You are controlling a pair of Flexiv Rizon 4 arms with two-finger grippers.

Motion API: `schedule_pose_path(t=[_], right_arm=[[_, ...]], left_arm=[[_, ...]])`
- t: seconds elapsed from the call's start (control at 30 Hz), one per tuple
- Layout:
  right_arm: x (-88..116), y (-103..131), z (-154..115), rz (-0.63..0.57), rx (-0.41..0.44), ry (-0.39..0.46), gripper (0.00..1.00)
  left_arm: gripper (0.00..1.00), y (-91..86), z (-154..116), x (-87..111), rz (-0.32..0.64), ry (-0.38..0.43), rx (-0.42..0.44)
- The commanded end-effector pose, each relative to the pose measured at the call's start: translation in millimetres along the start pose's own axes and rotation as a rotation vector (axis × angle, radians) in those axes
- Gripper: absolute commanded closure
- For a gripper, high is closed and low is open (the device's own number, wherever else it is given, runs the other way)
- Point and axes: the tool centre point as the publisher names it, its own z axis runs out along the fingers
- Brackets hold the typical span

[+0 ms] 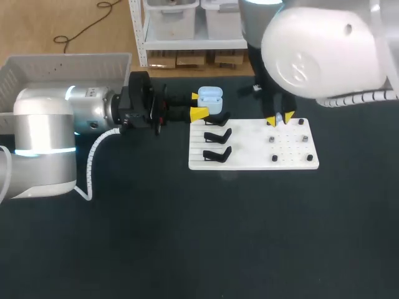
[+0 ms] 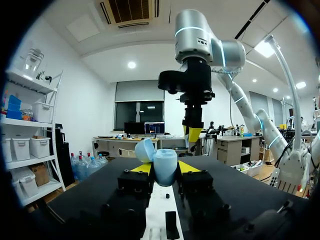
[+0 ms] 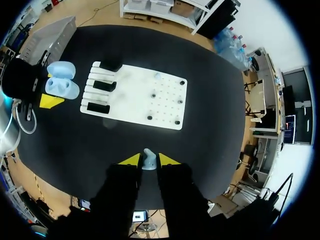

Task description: Pick up each earbud case from the left stands, insert the matching earbuds, close the lid, and place the case in the box.

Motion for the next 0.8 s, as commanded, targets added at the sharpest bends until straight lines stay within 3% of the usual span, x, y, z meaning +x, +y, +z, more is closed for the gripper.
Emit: schedule_pose_path(t=[0.03, 0.23, 0.4, 0.57, 0.67, 0.8], right_arm=[[1, 0, 0, 0.000, -0.001, -0.002, 1.00], [-9, 7, -10, 0.055, -0.022, -0.029, 1.00], [-26, 7, -18, 0.318, -0.047, -0.037, 1.00], [-35, -2, -11, 0.490, 0.029, 0.026, 1.00], [-38, -1, -13, 0.523, -0.029, 0.059, 1.00], [-38, -1, -13, 0.523, -0.029, 0.059, 1.00]], left_arm=[[1.00, 0.1, 0, 1.0, 0.002, -0.002, -0.001], [1.00, 0.1, 0, 1.0, 0.002, -0.002, -0.001], [1.00, 0.1, 0, 1.0, 0.002, -0.002, -0.001], [1.00, 0.1, 0, 1.0, 0.002, -0.002, -0.001], [1.00, 0.1, 0, 1.0, 0.002, -0.002, -0.001], [1.00, 0.1, 0, 1.0, 0.002, -0.002, -0.001]])
